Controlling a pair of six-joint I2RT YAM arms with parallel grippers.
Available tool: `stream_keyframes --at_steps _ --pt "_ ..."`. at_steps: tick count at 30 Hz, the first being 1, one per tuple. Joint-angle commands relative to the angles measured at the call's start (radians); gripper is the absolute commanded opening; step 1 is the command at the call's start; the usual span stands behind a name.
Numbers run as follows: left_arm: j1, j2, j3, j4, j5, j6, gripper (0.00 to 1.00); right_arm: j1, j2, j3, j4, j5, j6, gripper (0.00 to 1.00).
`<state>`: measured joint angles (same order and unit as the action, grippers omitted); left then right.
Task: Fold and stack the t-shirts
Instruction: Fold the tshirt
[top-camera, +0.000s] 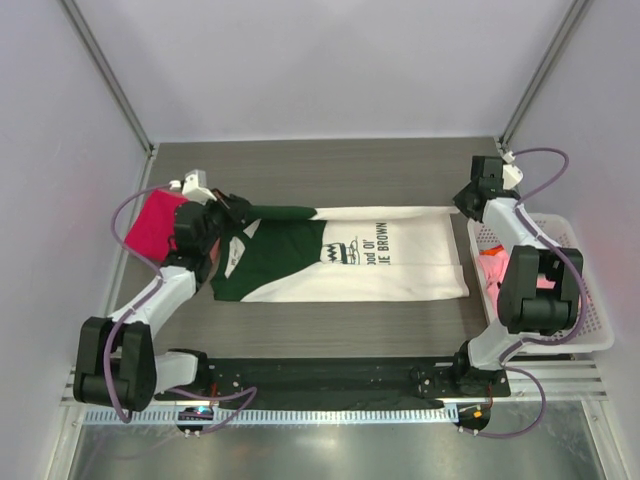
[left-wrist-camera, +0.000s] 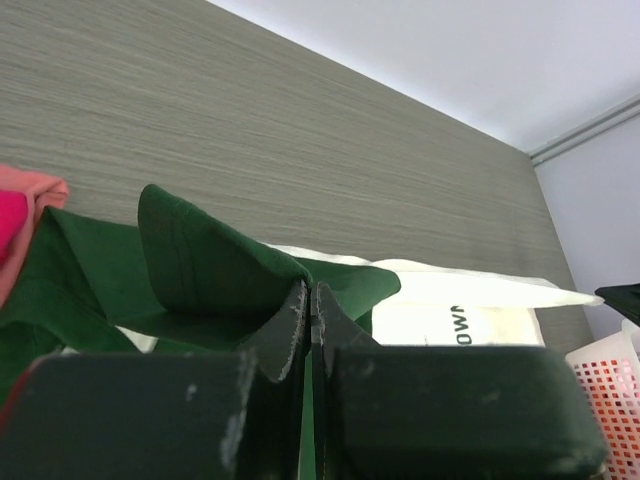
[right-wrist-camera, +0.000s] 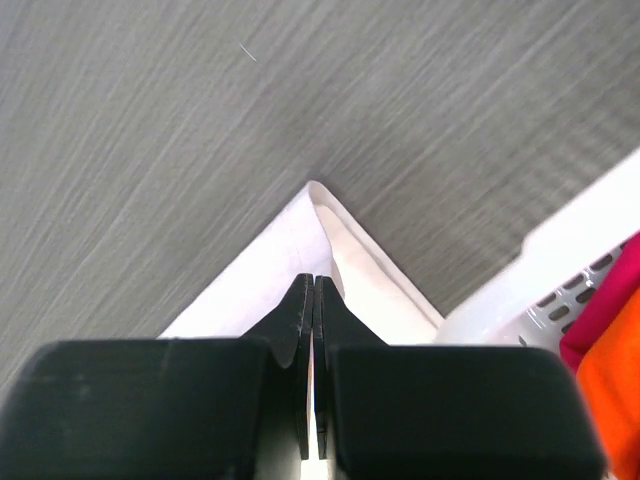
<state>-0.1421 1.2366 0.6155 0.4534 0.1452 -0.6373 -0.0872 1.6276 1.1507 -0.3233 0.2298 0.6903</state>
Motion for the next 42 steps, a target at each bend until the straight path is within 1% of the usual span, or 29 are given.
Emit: stream_keyframes --at_steps 1,2,5,8,13,19,22,24,27,30,31,32,33,34,36,37,39,40,42 --pt "-0.004 -0.083 -0.028 0.005 -0.053 0.028 0.0 -0.005 -0.054 -0.023 0.009 0.042 0.029 0.01" --pt "-0.01 -0.103 -0.066 0.019 -0.068 0.024 0.0 -0.006 -0.058 -0.034 0.009 0.045 0.041 0.01" --pt "-0.017 -0.149 -0.079 0.016 -0.082 0.022 0.0 -0.006 -0.074 -0.054 0.009 0.059 0.058 0.01" --pt "-0.017 -0.169 -0.062 -0.074 -0.079 0.028 0.0 -0.006 -0.081 -0.063 0.009 0.052 0.071 0.01" --pt "-0.017 -0.175 -0.072 -0.114 -0.084 0.031 0.0 -0.006 -0.089 -0.068 0.009 0.043 0.086 0.01" --pt "-0.016 -0.161 -0.083 -0.16 -0.052 0.034 0.0 -0.006 -0.118 -0.101 0.007 0.083 0.106 0.01" --pt "-0.017 -0.154 -0.082 -0.223 -0.024 0.034 0.01 -0.008 -0.132 -0.124 0.004 0.112 0.113 0.01" --pt "-0.017 -0.152 -0.088 -0.284 -0.021 0.021 0.04 -0.008 -0.147 -0.135 0.0 0.135 0.121 0.02" --pt "-0.017 -0.154 -0.154 -0.269 0.016 -0.015 0.04 -0.008 -0.17 -0.166 0.001 0.151 0.14 0.02" --pt "-0.019 -0.178 -0.229 -0.217 0.042 -0.024 0.06 -0.008 -0.186 -0.183 -0.002 0.154 0.146 0.1" --pt "-0.019 -0.187 -0.24 -0.217 0.036 -0.03 0.12 -0.008 -0.186 -0.186 -0.002 0.152 0.144 0.29" --pt "-0.019 -0.212 -0.252 -0.216 0.036 -0.032 0.19 -0.008 -0.19 -0.186 -0.005 0.155 0.146 0.45" --pt "-0.019 -0.224 -0.269 -0.219 0.039 -0.035 0.26 -0.008 -0.201 -0.184 -0.013 0.157 0.147 0.57" --pt "-0.019 -0.242 -0.275 -0.223 0.043 -0.039 0.32 -0.006 -0.212 -0.184 -0.014 0.161 0.143 0.61" --pt "-0.02 -0.296 -0.289 -0.229 0.08 -0.039 0.43 0.003 -0.235 -0.183 -0.013 0.169 0.124 0.61" --pt "-0.022 -0.314 -0.289 -0.242 0.085 -0.039 0.5 0.012 -0.257 -0.177 -0.007 0.175 0.112 0.61" --pt "-0.022 -0.37 -0.266 -0.317 0.071 -0.027 0.53 0.053 -0.268 -0.169 0.016 0.18 0.063 0.61" --pt "-0.022 -0.384 -0.257 -0.376 0.064 -0.025 0.58 0.069 -0.259 -0.157 0.032 0.16 0.048 0.61" --pt "-0.022 -0.411 -0.228 -0.438 0.018 -0.036 0.63 0.087 -0.233 -0.14 0.065 0.061 0.019 0.61"
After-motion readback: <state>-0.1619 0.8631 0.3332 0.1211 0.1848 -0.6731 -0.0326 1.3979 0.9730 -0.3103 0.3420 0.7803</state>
